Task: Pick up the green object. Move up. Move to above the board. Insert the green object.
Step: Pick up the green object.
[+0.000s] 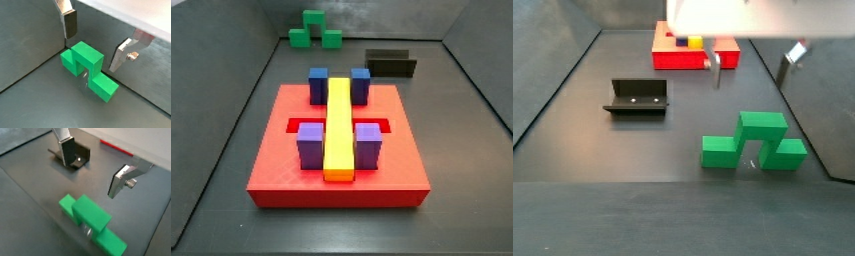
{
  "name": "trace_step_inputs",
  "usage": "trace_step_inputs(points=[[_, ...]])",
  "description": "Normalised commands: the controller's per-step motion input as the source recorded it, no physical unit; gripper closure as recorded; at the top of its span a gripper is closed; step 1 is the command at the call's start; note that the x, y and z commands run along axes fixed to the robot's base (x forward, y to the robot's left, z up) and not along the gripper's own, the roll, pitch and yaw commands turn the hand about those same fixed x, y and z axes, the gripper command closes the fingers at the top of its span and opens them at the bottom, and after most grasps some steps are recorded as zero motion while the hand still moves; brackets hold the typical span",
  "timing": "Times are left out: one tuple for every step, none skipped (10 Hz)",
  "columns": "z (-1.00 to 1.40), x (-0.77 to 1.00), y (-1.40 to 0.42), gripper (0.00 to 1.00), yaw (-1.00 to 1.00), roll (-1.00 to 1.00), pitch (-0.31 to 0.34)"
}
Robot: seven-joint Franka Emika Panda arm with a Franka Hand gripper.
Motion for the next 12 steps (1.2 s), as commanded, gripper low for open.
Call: trace_step_inputs(points=[[-0.31,-0.15,0.29,0.0,-0.17,0.11,-0.05],[-0.28,-0.21,0.27,0.0,-0.16,0.09,-0.059],[-0.26,-0.17,0.21,0.0,-0.12,0.05,-0.051],[-0.21,-0.1,0.12,0.0,-0.07,0.03,-0.049],[-0.16,-0.11,0.1,0.0,-0.03,0.0,-0.049],[-0.16,-0.03,0.11,0.0,-0.01,0.01,-0.027],[-0.17,-0.01,0.1,0.0,-0.01,0.02,-0.019],[-0.19,-0.03,0.1,0.0,-0.01,0.03,-0.021],[-0.18,-0.02,0.09,0.0,-0.02,0.04,-0.009],[-0.19,-0.03,0.07,0.0,-0.02,0.04,-0.011],[-0.25,-0.08,0.05,0.0,-0.03,0.06,-0.026],[-0.25,-0.05,0.02,0.0,-0.03,0.06,-0.019]])
